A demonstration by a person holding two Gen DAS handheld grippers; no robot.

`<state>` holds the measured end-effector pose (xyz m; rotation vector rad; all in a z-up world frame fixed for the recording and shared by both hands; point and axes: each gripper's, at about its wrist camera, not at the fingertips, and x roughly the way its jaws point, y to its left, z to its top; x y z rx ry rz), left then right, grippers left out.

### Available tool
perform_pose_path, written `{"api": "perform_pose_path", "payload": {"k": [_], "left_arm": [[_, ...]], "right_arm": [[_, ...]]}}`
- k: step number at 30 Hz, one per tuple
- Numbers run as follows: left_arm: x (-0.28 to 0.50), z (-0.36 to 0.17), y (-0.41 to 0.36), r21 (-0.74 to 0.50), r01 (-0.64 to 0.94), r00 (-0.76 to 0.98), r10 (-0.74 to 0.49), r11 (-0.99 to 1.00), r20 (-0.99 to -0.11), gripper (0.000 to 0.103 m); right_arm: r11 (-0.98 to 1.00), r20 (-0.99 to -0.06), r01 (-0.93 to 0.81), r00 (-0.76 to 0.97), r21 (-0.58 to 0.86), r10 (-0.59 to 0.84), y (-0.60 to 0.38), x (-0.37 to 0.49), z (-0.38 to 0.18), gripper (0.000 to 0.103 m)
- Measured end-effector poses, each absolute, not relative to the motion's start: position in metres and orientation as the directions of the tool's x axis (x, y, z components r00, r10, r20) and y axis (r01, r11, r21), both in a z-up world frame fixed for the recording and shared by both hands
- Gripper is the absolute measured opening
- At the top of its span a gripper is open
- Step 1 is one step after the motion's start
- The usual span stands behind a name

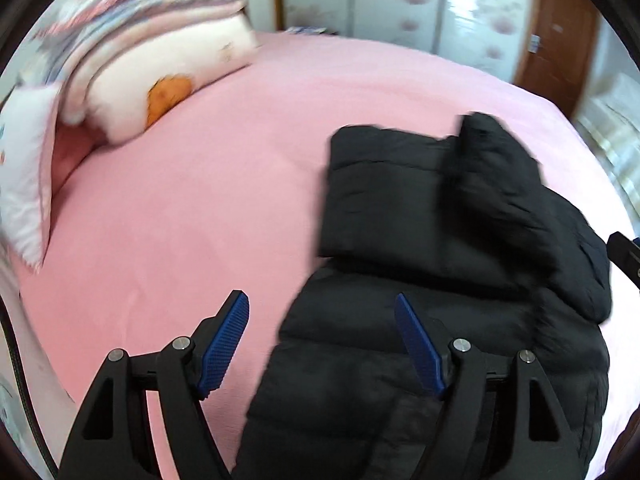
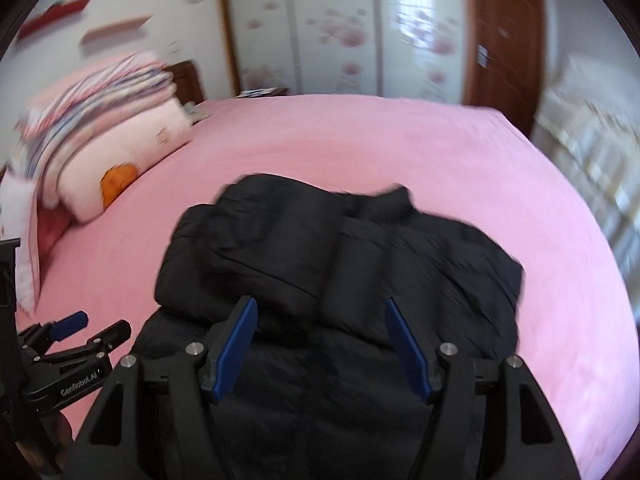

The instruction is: Fold large clothes

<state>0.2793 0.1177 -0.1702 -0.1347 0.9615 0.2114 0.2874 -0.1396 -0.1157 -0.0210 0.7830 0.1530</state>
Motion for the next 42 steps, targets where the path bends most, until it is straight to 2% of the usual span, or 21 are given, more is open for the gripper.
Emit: {"api": "perform_pose_path", "payload": {"k": [7, 19, 20, 21, 22, 23, 25, 28, 32, 33, 35, 36, 38, 42], "left_arm": [[0.299, -0.192, 0.158, -0.163, -0.312, 0.531, 0.029, 0.936, -0.847, 0.074], [0.305, -0.207, 0.159, -0.184, -0.312, 0.511, 0.002, 0.932, -0.86, 0.074], [0.304, -0.207, 0.159, -0.184, -0.312, 0.509, 0.0, 0.932, -0.861, 0.074], [0.304, -0.206, 0.159, -0.184, -0.312, 0.509, 0.0, 0.932, -0.861, 0.074], [0.303, -0.205, 0.159, -0.183, -0.313, 0.509, 0.002, 0.932, -0.861, 0.074], [0.304, -0.204, 0.158, -0.181, -0.311, 0.511, 0.004, 0.933, -0.86, 0.074], [0.303, -0.2, 0.156, -0.174, -0.305, 0.52, 0.01, 0.936, -0.854, 0.074], [0.302, -0.193, 0.15, -0.17, -0.288, 0.54, 0.013, 0.943, -0.842, 0.074], [0.303, -0.192, 0.137, -0.158, -0.258, 0.544, 0.008, 0.953, -0.839, 0.074], [0.303, -0.194, 0.134, -0.152, -0.25, 0.54, 0.007, 0.956, -0.842, 0.074], [0.304, -0.198, 0.125, -0.138, -0.228, 0.531, 0.004, 0.964, -0.848, 0.074], [0.305, -0.199, 0.118, -0.123, -0.213, 0.527, 0.007, 0.969, -0.85, 0.074], [0.306, -0.2, 0.109, -0.096, -0.184, 0.526, 0.016, 0.978, -0.851, 0.074], [0.316, -0.192, 0.098, -0.049, -0.117, 0.533, 0.021, 0.992, -0.846, 0.074]], "right_arm": [[0.957, -0.727, -0.253, 0.683, -0.145, 0.07, -0.063, 0.32, -0.136, 0.072], [0.809, -0.66, -0.26, 0.725, -0.527, -0.197, 0.013, 0.364, -0.205, 0.072], [0.803, -0.652, -0.248, 0.726, -0.543, -0.217, 0.015, 0.368, -0.208, 0.068], [0.806, -0.647, -0.234, 0.728, -0.544, -0.225, 0.014, 0.371, -0.207, 0.059], [0.814, -0.649, -0.225, 0.726, -0.535, -0.226, 0.013, 0.374, -0.205, 0.033], [0.84, -0.665, -0.211, 0.714, -0.501, -0.217, 0.006, 0.38, -0.198, 0.017], [0.886, -0.684, -0.191, 0.709, -0.423, -0.174, -0.008, 0.383, -0.181, 0.012], [0.965, -0.665, -0.095, 0.74, -0.246, -0.097, -0.059, 0.385, -0.134, 0.011], [0.993, -0.652, 0.113, 0.75, -0.035, -0.108, -0.158, 0.378, -0.101, 0.013], [0.988, -0.667, 0.157, 0.737, 0.01, -0.111, -0.182, 0.375, -0.103, 0.016], [0.963, -0.729, 0.261, 0.673, 0.074, -0.126, -0.237, 0.367, -0.12, 0.036], [0.952, -0.755, 0.294, 0.642, 0.083, -0.133, -0.256, 0.363, -0.13, 0.039], [0.933, -0.81, 0.351, 0.568, 0.076, -0.147, -0.293, 0.349, -0.157, 0.039], [0.935, -0.861, 0.344, 0.498, 0.091, -0.099, -0.323, 0.33, -0.184, 0.039]]}}
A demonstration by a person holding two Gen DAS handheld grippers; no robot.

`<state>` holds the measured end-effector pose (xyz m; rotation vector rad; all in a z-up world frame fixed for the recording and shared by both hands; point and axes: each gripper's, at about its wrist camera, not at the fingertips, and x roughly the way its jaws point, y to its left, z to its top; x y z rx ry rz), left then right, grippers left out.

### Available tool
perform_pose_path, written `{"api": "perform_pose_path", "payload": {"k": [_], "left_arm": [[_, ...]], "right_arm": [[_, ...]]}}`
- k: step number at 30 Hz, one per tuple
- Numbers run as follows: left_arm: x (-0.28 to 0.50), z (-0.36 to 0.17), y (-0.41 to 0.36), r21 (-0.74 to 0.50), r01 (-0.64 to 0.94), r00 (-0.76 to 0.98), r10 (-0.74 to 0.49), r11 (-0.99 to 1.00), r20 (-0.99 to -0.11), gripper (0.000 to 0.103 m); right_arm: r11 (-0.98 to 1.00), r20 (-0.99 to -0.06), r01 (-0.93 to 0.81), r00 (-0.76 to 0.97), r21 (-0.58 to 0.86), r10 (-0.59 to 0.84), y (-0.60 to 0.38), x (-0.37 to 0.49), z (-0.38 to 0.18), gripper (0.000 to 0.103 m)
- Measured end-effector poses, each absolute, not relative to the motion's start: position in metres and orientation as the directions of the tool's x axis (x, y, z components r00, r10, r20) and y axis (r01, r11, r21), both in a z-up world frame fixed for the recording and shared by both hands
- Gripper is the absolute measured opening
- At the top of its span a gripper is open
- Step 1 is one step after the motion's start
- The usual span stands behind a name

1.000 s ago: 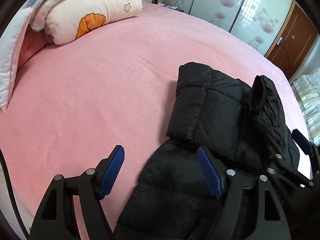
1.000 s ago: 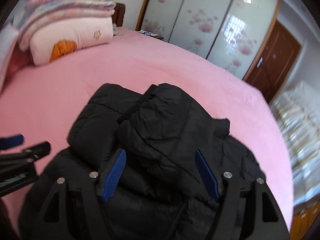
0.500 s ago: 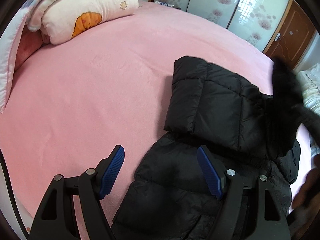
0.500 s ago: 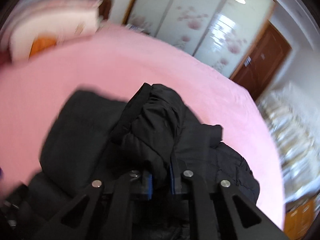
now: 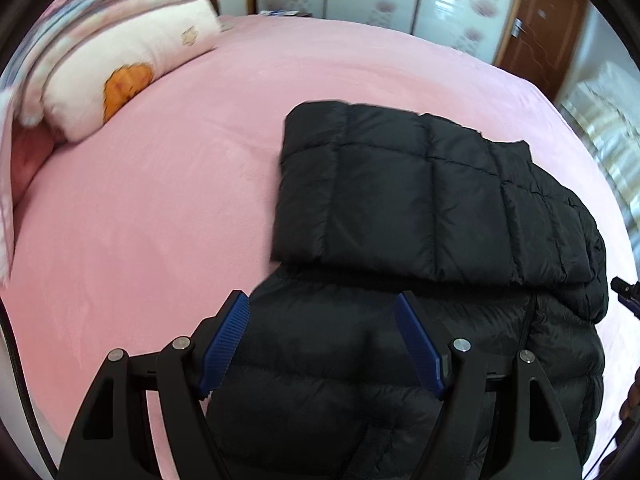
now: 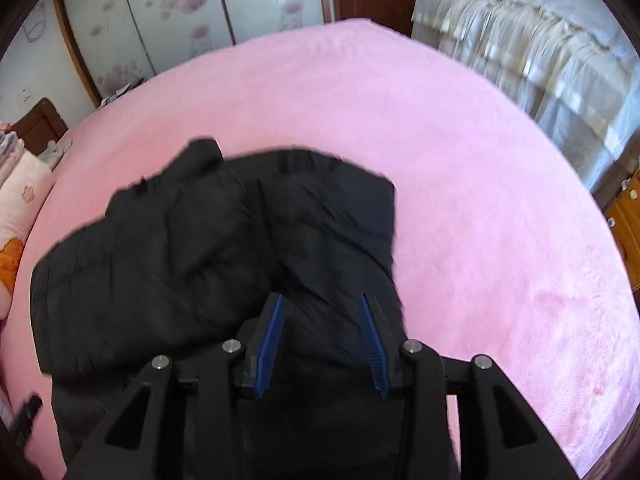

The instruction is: Fold large clothes

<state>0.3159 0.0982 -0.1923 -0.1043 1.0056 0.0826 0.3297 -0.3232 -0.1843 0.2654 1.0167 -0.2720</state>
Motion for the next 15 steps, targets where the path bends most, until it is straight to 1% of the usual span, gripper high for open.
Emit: {"api": "perform_pose_path", "payload": {"k": [1, 3, 5, 7, 10, 12, 14, 15], "left_arm": [[0.32, -0.19, 0.098, -0.048, -0.106, 0.54, 0.017, 0.993, -0.842, 0.074], [0.334, -0.184, 0.102, -0.051, -0.088, 0.56, 0.008, 0.995, -0.828, 0.074], [0.359, -0.182, 0.112, -0.043, -0.086, 0.571, 0.014, 0.995, -0.821, 0.074], [0.384, -0.186, 0.122, -0.034, -0.089, 0.56, 0.021, 0.995, -0.828, 0.074], [0.416, -0.2, 0.136, -0.033, -0.11, 0.518, 0.029, 0.993, -0.855, 0.074], [0.43, -0.21, 0.141, -0.04, -0.122, 0.497, 0.026, 0.992, -0.868, 0.074], [0.44, -0.218, 0.142, -0.044, -0.127, 0.475, 0.022, 0.991, -0.88, 0.074], [0.444, -0.221, 0.142, -0.046, -0.129, 0.471, 0.02, 0.991, -0.882, 0.074]], "right_arm": [[0.937, -0.861, 0.332, 0.502, 0.106, -0.081, -0.325, 0.329, -0.184, 0.04], [0.942, -0.853, 0.286, 0.523, 0.174, -0.001, -0.329, 0.332, -0.18, 0.044], [0.936, -0.83, 0.249, 0.553, 0.247, 0.072, -0.326, 0.343, -0.174, 0.055], [0.937, -0.815, 0.225, 0.572, 0.267, 0.095, -0.325, 0.364, -0.171, 0.064], [0.939, -0.815, 0.18, 0.56, 0.292, 0.147, -0.326, 0.396, -0.178, 0.065], [0.939, -0.835, 0.166, 0.522, 0.301, 0.175, -0.321, 0.419, -0.19, 0.065], [0.954, -0.857, 0.145, 0.489, 0.264, 0.162, -0.314, 0.434, -0.203, 0.064], [0.96, -0.863, 0.132, 0.48, 0.248, 0.157, -0.311, 0.438, -0.206, 0.062]]}}
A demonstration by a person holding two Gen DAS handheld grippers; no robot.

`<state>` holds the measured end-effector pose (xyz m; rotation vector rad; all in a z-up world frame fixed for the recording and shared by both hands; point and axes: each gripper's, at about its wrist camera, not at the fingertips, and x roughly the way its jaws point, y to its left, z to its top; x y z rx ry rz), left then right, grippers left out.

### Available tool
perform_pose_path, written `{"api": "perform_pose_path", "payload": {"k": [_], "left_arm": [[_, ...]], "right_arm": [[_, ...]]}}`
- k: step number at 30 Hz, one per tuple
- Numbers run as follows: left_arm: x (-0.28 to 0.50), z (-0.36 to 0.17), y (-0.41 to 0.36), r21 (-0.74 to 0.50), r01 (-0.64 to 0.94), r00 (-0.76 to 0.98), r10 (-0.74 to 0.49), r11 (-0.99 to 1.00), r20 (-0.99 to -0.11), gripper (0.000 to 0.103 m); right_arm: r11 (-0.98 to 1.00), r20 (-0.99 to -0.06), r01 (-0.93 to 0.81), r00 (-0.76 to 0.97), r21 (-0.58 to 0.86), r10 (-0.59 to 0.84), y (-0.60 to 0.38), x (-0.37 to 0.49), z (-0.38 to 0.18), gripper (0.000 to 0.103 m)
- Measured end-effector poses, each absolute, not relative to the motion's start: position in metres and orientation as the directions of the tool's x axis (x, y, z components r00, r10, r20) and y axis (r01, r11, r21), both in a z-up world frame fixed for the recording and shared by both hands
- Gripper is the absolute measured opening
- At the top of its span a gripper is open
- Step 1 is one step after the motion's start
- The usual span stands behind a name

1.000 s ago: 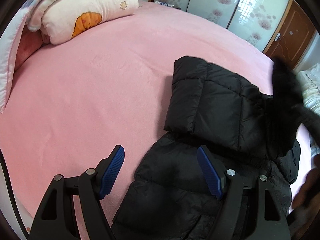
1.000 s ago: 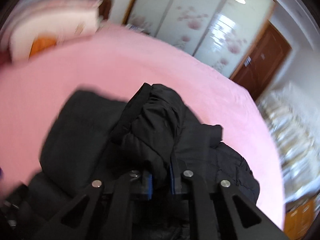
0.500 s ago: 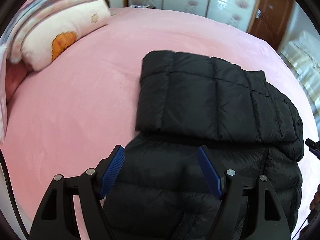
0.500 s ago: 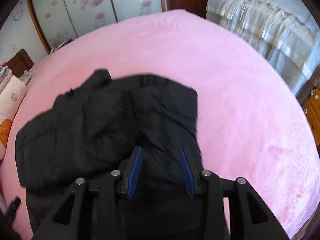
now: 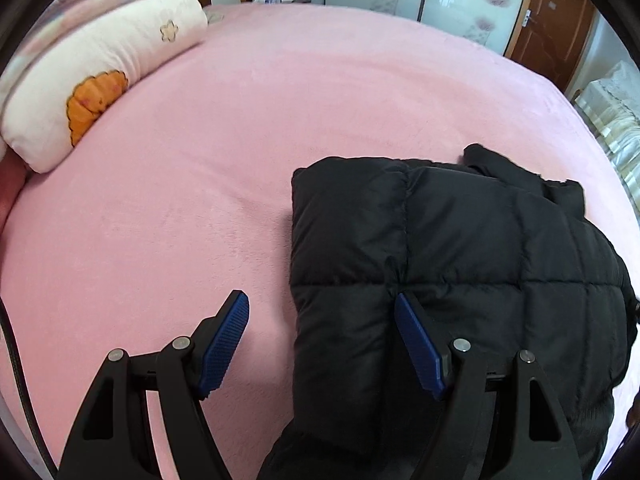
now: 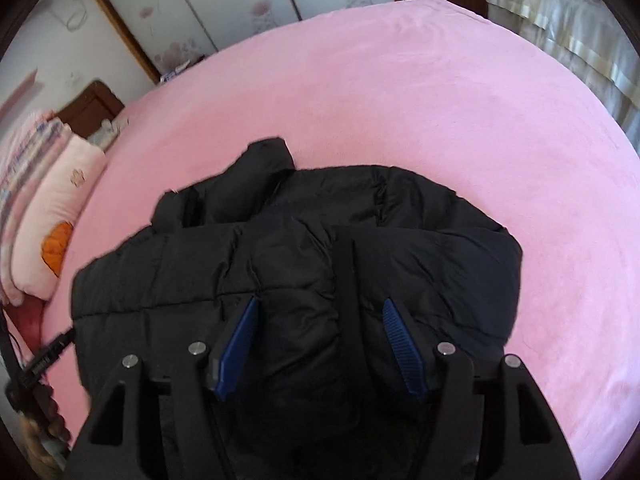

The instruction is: Fold large clothes

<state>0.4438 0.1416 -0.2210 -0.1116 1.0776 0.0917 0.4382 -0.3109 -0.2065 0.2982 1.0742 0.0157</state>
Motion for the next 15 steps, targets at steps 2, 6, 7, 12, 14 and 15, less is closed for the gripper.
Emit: {"api": "perform_pose_path", "payload": {"k": [2, 6, 7, 12, 14, 15], "left_arm": [[0.45, -0.223, 0.135, -0.048, -0.121, 0.473, 0.015, 0.991, -0.881, 0.074], [0.453, -0.223, 0.115, -0.036, -0.078, 0.494, 0.008, 0.996, -0.869, 0.074], [0.454, -0.224, 0.108, -0.029, -0.061, 0.497, 0.005, 0.998, -0.868, 0.077], [0.461, -0.237, 0.077, 0.066, -0.033, 0.5, 0.074, 0.997, -0.863, 0.08], [0.463, -0.242, 0.071, 0.088, -0.035, 0.493, 0.094, 0.996, -0.865, 0.08], [0.464, -0.244, 0.069, 0.096, -0.035, 0.491, 0.101, 0.995, -0.865, 0.08]], "right_arm": [[0.97, -0.864, 0.073, 0.472, 0.233, 0.172, -0.301, 0.441, -0.21, 0.017], [0.991, -0.808, 0.081, 0.588, 0.103, 0.036, -0.298, 0.414, -0.187, 0.011], [0.991, -0.791, 0.096, 0.611, 0.094, 0.016, -0.302, 0.407, -0.182, 0.011], [0.984, -0.802, 0.179, 0.587, -0.005, -0.111, -0.314, 0.385, -0.194, 0.012], [0.98, -0.829, 0.196, 0.545, -0.018, -0.124, -0.317, 0.391, -0.211, 0.014], [0.979, -0.833, 0.2, 0.536, -0.033, -0.138, -0.315, 0.393, -0.216, 0.014]]}}
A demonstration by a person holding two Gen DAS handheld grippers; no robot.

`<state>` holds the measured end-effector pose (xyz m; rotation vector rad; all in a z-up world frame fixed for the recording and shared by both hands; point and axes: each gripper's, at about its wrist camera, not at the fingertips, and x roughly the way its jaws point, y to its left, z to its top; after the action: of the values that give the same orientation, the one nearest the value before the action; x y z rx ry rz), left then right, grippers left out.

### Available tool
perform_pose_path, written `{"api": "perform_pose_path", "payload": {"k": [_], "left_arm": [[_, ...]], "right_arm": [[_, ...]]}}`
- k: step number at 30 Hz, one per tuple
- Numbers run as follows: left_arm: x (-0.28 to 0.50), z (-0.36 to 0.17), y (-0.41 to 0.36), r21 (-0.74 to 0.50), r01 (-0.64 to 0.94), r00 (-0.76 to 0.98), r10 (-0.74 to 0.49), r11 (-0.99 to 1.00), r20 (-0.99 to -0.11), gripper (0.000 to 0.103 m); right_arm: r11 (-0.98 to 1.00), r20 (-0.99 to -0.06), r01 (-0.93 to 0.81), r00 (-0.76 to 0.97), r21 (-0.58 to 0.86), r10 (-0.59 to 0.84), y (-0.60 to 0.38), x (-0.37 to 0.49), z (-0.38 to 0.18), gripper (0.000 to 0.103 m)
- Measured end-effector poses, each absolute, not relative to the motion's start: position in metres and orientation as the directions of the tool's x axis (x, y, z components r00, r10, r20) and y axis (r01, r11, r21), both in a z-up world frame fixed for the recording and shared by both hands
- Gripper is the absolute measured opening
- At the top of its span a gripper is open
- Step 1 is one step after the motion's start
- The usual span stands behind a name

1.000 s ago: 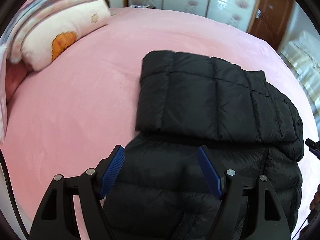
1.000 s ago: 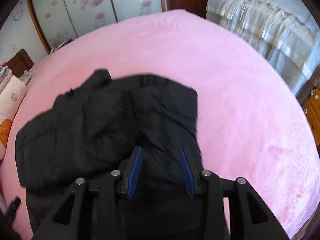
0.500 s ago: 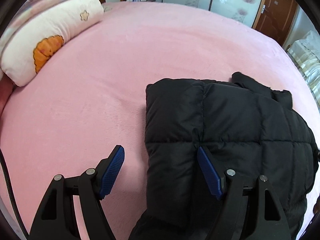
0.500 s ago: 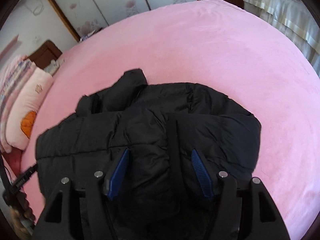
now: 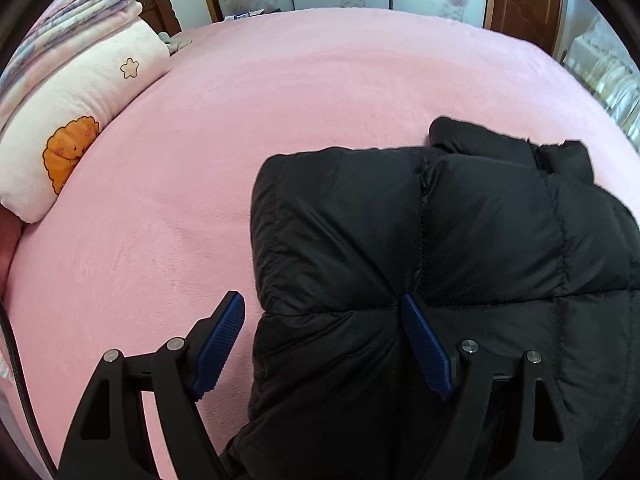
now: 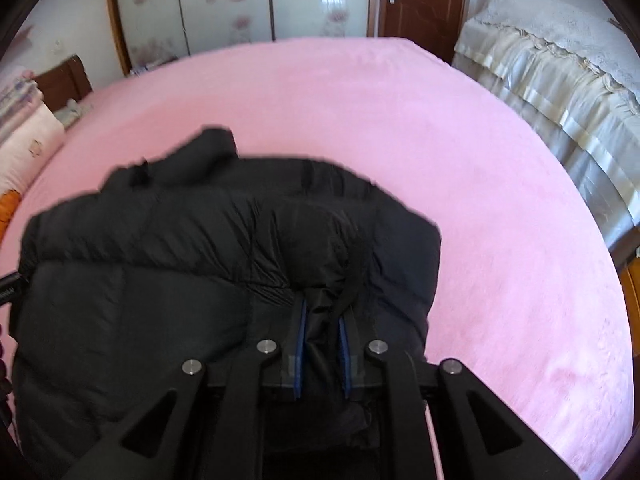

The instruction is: Fold large clothes

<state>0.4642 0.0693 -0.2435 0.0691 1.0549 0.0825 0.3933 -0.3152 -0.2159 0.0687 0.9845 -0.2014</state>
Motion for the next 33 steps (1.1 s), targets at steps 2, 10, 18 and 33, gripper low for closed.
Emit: {"api": "perform_pose_path", "payload": {"k": [2, 10, 18, 33], "left_arm": [[0.466, -0.247, 0.067, 0.123, -0.031, 0.487, 0.122, 0.992, -0.865, 0.081], [0.448, -0.218, 0.069, 0.132, -0.002, 0.482, 0.116, 0.991, -0.869, 0.082], [0.391, -0.147, 0.054, 0.082, 0.054, 0.588, 0.035, 0.995, -0.808, 0.093], [0.29, -0.051, 0.012, 0.008, 0.165, 0.672, -0.107, 0.986, -0.733, 0.093]], "right_arm": [[0.976, -0.84, 0.212, 0.519, -0.055, -0.16, -0.312, 0.4, -0.224, 0.016], [0.965, -0.852, 0.237, 0.478, -0.111, -0.216, -0.308, 0.4, -0.216, 0.042], [0.972, -0.776, 0.226, 0.603, -0.056, -0.185, -0.308, 0.348, -0.15, 0.056], [0.989, -0.718, 0.139, 0.694, 0.06, -0.054, -0.293, 0.27, -0.07, 0.07]]}}
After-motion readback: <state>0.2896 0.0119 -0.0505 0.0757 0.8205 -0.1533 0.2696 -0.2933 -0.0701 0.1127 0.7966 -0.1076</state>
